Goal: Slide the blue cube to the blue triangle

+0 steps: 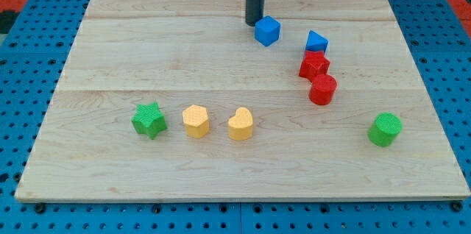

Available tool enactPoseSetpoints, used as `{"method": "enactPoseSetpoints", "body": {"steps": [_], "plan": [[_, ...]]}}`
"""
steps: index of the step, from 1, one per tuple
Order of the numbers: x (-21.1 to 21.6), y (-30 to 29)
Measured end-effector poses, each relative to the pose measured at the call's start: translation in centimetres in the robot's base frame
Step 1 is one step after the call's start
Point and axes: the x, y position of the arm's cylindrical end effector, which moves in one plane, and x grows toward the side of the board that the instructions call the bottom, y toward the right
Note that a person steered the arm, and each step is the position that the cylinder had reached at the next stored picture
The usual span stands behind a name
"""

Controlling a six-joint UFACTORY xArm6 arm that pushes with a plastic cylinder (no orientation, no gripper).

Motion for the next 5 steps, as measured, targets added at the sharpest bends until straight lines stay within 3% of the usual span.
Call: {"method": "enactPoseSetpoints", "body": {"steps": [2, 4, 5], "plan": [[4.8, -4.2], [1.5, 8.7], [0.9, 4.3]]}}
